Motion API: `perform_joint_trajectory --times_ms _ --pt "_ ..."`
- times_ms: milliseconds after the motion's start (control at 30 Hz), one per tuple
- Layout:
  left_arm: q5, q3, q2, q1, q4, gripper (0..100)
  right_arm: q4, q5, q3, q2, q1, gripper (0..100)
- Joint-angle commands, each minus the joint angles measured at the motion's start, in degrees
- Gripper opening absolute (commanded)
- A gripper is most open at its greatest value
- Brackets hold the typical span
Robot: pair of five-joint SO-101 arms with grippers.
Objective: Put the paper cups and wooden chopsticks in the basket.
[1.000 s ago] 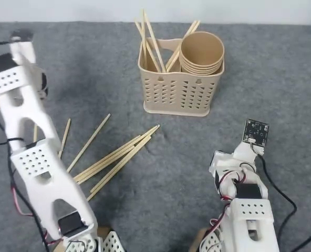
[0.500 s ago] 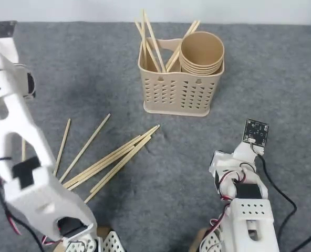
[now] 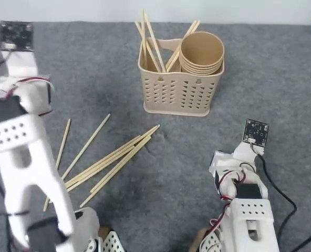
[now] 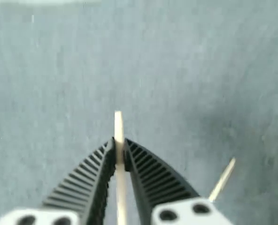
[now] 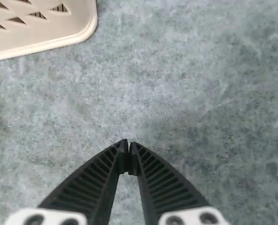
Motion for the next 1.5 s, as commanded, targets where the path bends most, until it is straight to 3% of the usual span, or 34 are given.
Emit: perform_joint_trajectory --times_ms 0,133,367,733,1000,1167,1467 --pt "6.24 2.15 -7.47 3.34 -8.18 1 -0.92 1.05 -0.44 -1.45 0.31 0.9" --pt "11.96 3.56 -10.73 6.51 -16.35 1 -0.92 1.05 -0.44 -1.45 0.31 0.9" --pt "15.74 3.21 -11.69 13.71 -27.52 1 -1.01 1.05 -0.44 -1.45 0.31 0.9" --pt "27.69 3.47 -11.34 24.70 -55.12 1 -1.36 1.14 -0.44 -1.45 0.31 0.9" --pt "28.13 3.21 -7.56 34.46 -76.40 1 -1.36 1.14 -0.53 -1.45 0.31 0.9" --pt "25.32 2.86 -1.49 38.24 -77.27 1 -1.36 1.14 -0.53 -1.45 0.48 0.9" --pt "24.88 9.27 4.75 38.51 -77.63 1 -1.45 4.04 -0.70 -1.45 0.40 0.9"
